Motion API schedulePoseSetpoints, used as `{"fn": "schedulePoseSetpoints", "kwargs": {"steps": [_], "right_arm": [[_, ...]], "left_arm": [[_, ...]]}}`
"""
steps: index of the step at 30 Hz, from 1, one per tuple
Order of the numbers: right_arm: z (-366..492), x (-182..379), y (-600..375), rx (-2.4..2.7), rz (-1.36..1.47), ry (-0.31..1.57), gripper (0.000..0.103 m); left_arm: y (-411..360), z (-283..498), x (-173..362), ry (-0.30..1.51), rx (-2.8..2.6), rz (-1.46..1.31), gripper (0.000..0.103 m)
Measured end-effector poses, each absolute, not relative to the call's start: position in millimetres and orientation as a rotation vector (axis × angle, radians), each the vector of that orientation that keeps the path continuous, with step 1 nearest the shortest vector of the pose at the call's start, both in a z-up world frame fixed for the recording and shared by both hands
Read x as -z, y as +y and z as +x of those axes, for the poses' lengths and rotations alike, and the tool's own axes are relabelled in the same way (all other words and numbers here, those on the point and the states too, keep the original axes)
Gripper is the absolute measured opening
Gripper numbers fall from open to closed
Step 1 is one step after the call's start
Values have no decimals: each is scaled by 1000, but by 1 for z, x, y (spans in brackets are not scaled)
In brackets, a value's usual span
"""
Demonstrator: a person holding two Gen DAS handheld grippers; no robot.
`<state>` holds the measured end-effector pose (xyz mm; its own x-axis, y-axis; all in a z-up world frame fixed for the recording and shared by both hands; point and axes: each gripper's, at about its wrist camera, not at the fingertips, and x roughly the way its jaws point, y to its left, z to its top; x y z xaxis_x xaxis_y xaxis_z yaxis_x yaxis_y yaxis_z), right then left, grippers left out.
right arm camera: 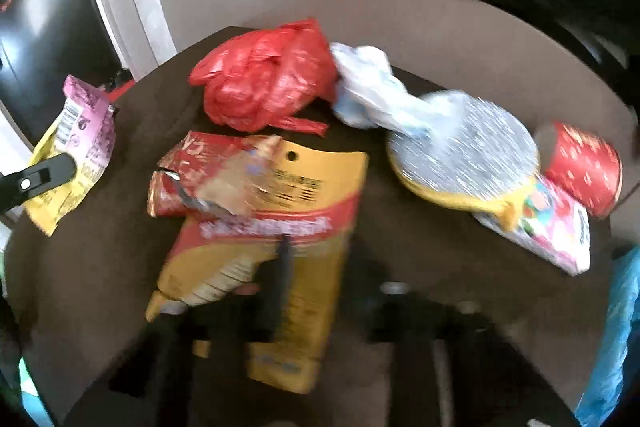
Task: Collect trash
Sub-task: 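Grasp the yellow nut bag with the right gripper while the left gripper holds the chip bag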
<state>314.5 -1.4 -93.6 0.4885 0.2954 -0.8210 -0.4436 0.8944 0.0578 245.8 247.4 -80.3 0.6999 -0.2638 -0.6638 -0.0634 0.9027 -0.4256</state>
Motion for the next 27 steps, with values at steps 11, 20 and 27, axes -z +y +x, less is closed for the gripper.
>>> {"fn": "schedulePoseSetpoints", "kwargs": {"steps": [11,20,27], "right_arm": [[309,92,8,-512,-1,1014,70],[308,102,72,-357,-178,997,83],[318,106,108,-345,-172,985,102]], "left_arm": [[249,241,77,786,95,-451,16],[271,231,91,801,73,-493,16],[279,229,96,802,61,-511,16]]}}
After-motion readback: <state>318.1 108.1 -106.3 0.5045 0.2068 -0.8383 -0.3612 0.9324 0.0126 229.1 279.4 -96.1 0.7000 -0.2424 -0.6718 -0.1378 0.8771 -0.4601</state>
